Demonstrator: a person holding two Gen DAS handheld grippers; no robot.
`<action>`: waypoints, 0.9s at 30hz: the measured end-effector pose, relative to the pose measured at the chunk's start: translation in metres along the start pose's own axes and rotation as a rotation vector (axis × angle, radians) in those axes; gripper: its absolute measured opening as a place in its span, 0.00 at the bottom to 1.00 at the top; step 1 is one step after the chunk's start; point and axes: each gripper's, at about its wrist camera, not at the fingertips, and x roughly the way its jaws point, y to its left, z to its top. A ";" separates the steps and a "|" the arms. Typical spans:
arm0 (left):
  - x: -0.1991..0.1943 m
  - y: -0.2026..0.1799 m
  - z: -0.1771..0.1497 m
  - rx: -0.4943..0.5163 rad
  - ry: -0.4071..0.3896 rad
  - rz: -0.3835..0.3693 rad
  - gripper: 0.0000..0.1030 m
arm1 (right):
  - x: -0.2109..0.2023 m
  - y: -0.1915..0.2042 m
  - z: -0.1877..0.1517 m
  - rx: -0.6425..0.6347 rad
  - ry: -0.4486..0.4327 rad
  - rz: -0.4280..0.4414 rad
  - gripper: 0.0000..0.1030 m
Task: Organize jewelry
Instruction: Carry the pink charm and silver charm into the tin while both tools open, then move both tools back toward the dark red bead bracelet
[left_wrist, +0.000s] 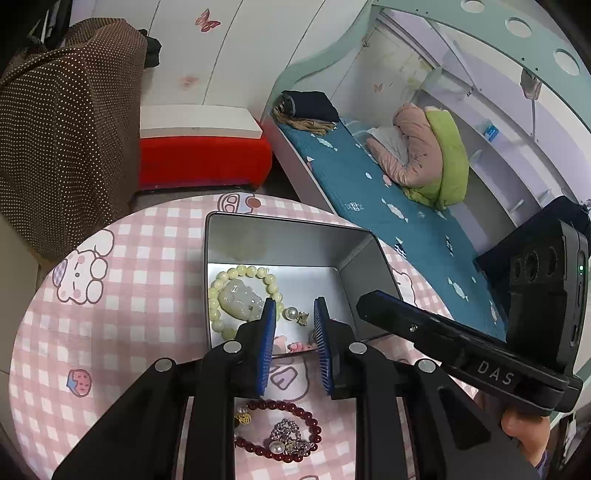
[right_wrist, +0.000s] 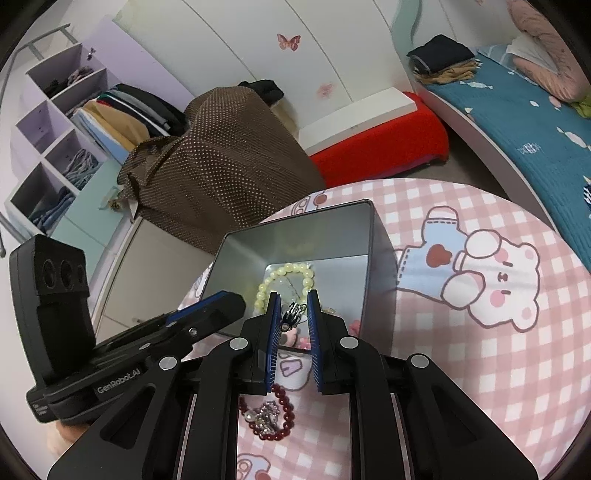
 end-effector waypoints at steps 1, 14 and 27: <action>-0.001 0.000 -0.001 -0.002 0.000 -0.002 0.19 | -0.001 -0.001 0.000 0.002 -0.003 0.001 0.16; -0.034 0.000 -0.017 0.021 -0.069 0.020 0.47 | -0.025 0.014 -0.012 -0.048 -0.038 -0.010 0.17; -0.060 0.006 -0.061 0.099 -0.107 0.183 0.51 | -0.033 0.043 -0.061 -0.216 -0.009 -0.101 0.17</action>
